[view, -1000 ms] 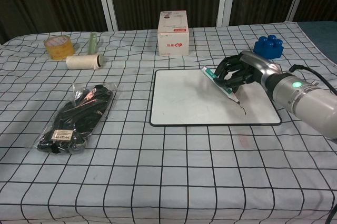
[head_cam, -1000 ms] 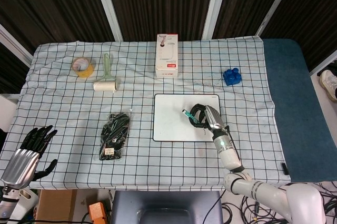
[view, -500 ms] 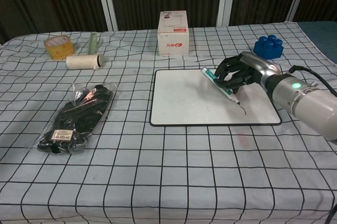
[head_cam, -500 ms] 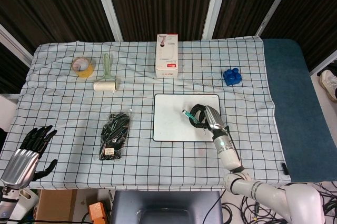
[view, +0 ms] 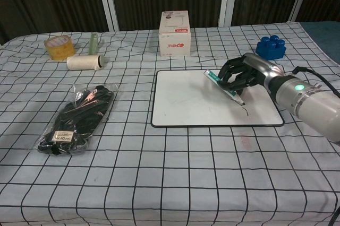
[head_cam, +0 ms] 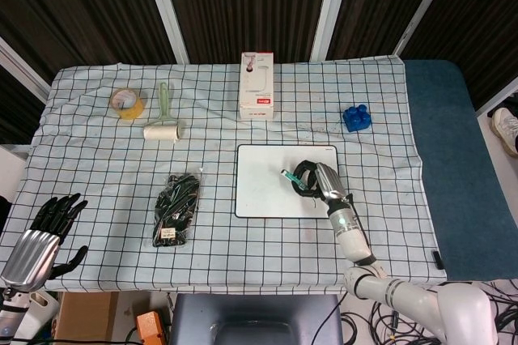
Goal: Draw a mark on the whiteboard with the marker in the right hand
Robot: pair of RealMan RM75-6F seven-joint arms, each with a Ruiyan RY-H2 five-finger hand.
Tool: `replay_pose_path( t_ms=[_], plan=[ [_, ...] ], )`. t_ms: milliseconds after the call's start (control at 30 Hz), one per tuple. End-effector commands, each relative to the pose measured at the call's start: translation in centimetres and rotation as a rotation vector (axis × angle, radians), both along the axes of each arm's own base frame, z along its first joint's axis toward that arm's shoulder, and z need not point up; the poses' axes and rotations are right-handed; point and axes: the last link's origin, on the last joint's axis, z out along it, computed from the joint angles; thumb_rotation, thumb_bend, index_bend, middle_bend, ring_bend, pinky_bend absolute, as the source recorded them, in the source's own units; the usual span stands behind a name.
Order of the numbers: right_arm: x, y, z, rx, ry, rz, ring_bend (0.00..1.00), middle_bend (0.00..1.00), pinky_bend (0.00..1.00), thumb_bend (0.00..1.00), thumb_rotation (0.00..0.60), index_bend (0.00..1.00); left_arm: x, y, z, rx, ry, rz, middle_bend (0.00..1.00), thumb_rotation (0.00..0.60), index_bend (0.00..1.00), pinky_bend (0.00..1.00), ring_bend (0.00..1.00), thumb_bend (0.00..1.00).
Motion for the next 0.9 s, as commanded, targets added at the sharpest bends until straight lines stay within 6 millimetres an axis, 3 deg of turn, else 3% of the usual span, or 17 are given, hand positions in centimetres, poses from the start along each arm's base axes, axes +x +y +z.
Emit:
replay_pose_path(
  t_ms=[33, 267, 500, 900],
  plan=[
    [-0.3, 0.0, 0.1, -0.003, 0.009, -0.002, 0.67, 0.76, 0.59, 0.43, 0.600, 1.00, 0.0, 0.0, 0.0, 0.000, 0.000, 0.001, 0.00, 0.600, 0.00, 0.03, 0.00, 0.36],
    [-1.0, -0.2, 0.3, -0.011, 0.026, -0.007, 0.67, 0.76, 0.59, 0.43, 0.600, 1.00, 0.0, 0.0, 0.0, 0.000, 0.001, 0.002, 0.00, 0.600, 0.00, 0.03, 0.00, 0.36],
    [-2.9, -1.0, 1.6, -0.049, 0.077, -0.022, 0.67, 0.76, 0.59, 0.43, 0.600, 1.00, -0.1, 0.3, -0.2, -0.003, 0.008, 0.011, 0.00, 0.600, 0.00, 0.03, 0.00, 0.36],
    [-3.4, -1.8, 3.7, -0.117, 0.079, -0.006, 0.67, 0.76, 0.60, 0.43, 0.600, 1.00, -0.1, 0.3, 0.0, 0.008, 0.004, 0.011, 0.00, 0.600, 0.00, 0.03, 0.00, 0.36]
  ],
)
